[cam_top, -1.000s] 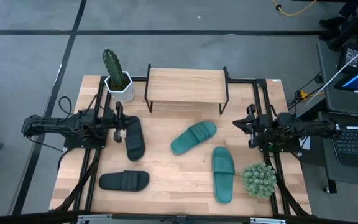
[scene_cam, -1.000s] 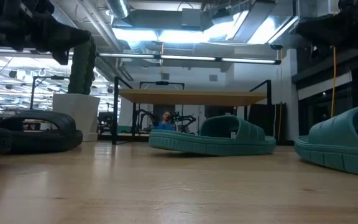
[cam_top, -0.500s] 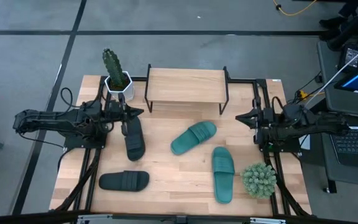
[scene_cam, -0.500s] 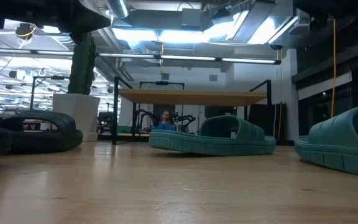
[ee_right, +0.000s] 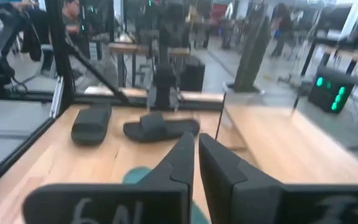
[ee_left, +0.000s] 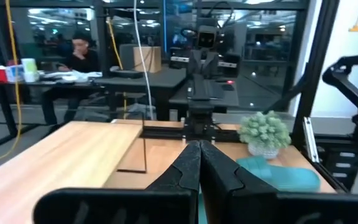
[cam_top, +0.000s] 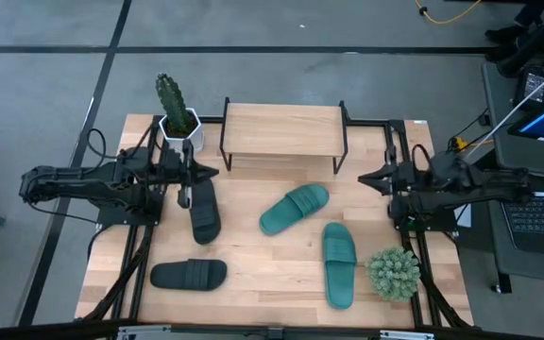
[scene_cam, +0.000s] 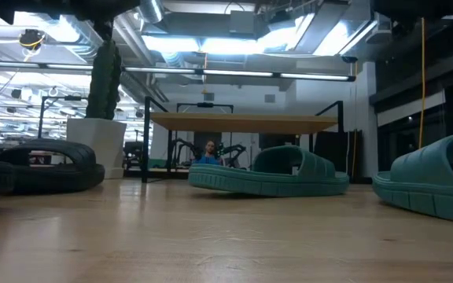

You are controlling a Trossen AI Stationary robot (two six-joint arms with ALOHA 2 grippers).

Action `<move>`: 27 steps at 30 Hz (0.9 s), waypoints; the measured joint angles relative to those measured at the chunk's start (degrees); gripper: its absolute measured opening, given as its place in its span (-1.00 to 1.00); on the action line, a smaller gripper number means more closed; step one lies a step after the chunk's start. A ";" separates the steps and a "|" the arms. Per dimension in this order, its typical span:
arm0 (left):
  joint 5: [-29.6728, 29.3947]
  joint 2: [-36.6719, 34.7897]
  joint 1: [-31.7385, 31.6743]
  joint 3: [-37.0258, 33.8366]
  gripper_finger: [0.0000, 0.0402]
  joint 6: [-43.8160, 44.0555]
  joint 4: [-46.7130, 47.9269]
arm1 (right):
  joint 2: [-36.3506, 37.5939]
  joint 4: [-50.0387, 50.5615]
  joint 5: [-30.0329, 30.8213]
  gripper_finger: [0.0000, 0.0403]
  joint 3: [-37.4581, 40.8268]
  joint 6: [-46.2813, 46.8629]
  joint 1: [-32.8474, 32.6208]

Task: Pick and place slides into the shelf
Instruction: Put the green slipper on the shelf

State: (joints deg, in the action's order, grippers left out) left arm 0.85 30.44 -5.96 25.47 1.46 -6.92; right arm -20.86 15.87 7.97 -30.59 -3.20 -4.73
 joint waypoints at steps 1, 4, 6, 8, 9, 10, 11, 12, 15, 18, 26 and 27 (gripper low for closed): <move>-0.03 0.00 0.28 0.00 -1.00 0.01 0.24 | -1.28 0.35 0.00 -0.86 0.00 0.04 0.00; -0.06 0.00 1.07 0.00 -1.00 0.29 0.86 | -6.72 -0.07 0.00 -0.88 0.00 0.84 0.00; -0.08 -0.05 1.56 0.00 -1.00 2.32 0.87 | -10.15 -0.36 0.00 -0.93 0.00 2.67 0.00; -0.12 -0.07 2.13 0.00 -1.00 4.53 0.88 | -12.89 -0.44 -0.08 -0.97 0.00 3.70 -0.02; -0.19 -0.05 2.42 0.00 -1.00 5.35 0.88 | -13.99 -0.48 -0.11 -0.97 0.00 4.13 -0.06; -0.19 -0.06 2.71 0.00 -1.00 5.75 0.88 | -14.90 -0.47 -0.12 -0.97 0.00 4.32 -0.12; -0.19 -0.07 2.97 0.00 -1.00 5.84 0.87 | -15.60 -0.48 -0.11 -0.96 0.00 4.48 -0.22; -0.21 -0.05 3.19 0.00 -1.00 5.85 0.88 | -16.04 -0.53 -0.07 -0.95 0.00 4.62 -0.36; -0.23 -0.04 3.57 0.00 -1.00 5.87 0.88 | -16.82 -0.85 -0.03 -0.93 0.00 6.33 -1.31; -0.23 -0.06 3.86 0.00 -1.00 5.85 0.88 | -17.03 -1.66 -0.02 -0.97 0.00 7.49 -2.81; 3.66 -0.04 3.89 0.00 -1.00 2.64 2.01 | -17.08 -5.08 0.14 -0.95 0.00 12.14 -6.72; 4.46 -0.07 3.92 0.00 -1.00 1.74 1.99 | -17.27 -5.24 0.14 -0.96 0.00 12.17 -7.15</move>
State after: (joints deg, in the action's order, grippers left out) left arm 5.31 30.37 -2.04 25.47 3.21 -4.93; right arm -38.13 10.63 8.11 -30.59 8.97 -11.88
